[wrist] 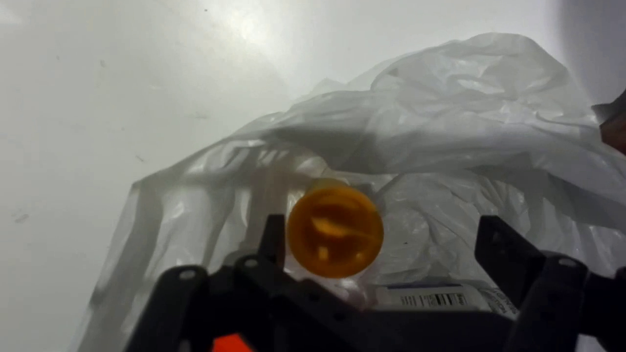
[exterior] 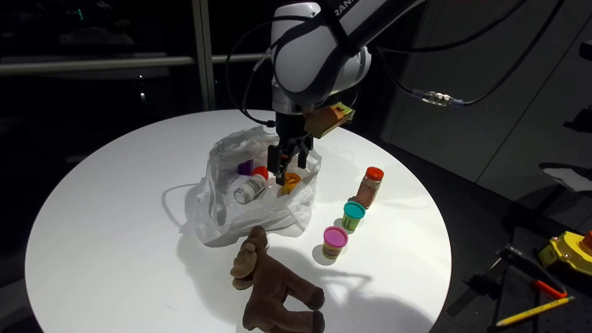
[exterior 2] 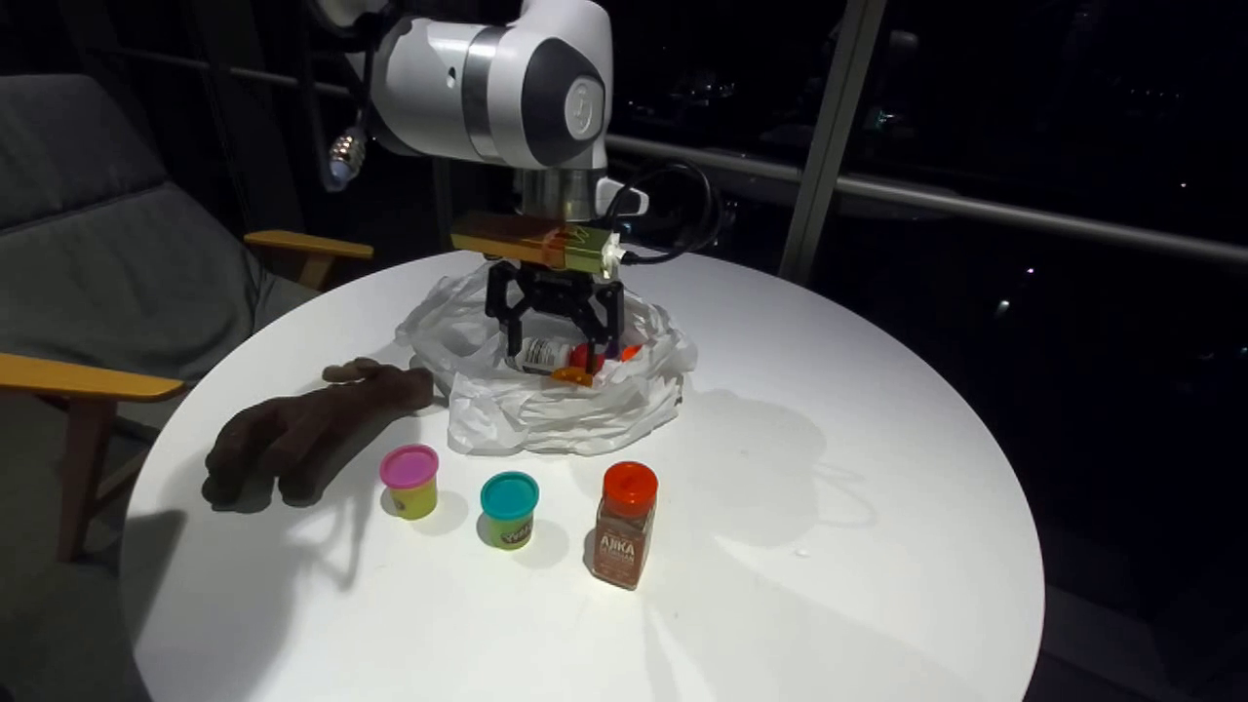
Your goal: Take the containers, deer plush toy and red ball out of the white plastic bag
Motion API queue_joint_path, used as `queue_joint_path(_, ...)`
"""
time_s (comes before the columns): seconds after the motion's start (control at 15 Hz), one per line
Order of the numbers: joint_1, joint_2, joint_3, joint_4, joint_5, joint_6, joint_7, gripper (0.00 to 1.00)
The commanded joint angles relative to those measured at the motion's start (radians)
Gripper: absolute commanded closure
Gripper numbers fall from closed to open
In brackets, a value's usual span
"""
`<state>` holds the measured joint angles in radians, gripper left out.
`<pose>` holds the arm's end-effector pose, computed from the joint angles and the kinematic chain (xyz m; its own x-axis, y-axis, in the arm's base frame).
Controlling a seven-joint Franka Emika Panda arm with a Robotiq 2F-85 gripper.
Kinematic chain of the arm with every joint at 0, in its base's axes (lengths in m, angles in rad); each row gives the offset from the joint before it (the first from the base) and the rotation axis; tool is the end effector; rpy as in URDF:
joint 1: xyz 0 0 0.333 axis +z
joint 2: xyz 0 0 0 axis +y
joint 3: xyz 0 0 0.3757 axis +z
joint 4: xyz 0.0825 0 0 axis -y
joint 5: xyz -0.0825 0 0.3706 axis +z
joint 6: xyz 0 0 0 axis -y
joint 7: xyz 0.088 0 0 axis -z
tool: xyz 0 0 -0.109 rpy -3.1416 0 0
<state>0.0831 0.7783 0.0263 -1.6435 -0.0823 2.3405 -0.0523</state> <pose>0.7040 0.0729 0.2027 0.9740 0.2109 -0.0833 0.2141 -0.9763 0.0315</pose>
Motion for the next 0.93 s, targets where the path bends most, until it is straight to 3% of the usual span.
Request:
queue_joint_path(0.0, -0.008, 0.063, -0.006, 0.103, -0.006, -0.037, -0.010, 0.00)
queue_joint_path(0.6, -0.003, 0.144, -0.021, 0.186, -0.013, -0.053, -0.002, 0.00)
queue_joint_path(0.67, -0.002, 0.153, -0.023, 0.197, -0.014, -0.055, -0.001, 0.05)
queue_joint_path(0.73, -0.002, 0.159, -0.025, 0.204, -0.015, -0.056, 0.001, 0.28)
queue_joint_path(0.87, 0.001, 0.160, -0.030, 0.210, -0.021, -0.055, 0.004, 0.32)
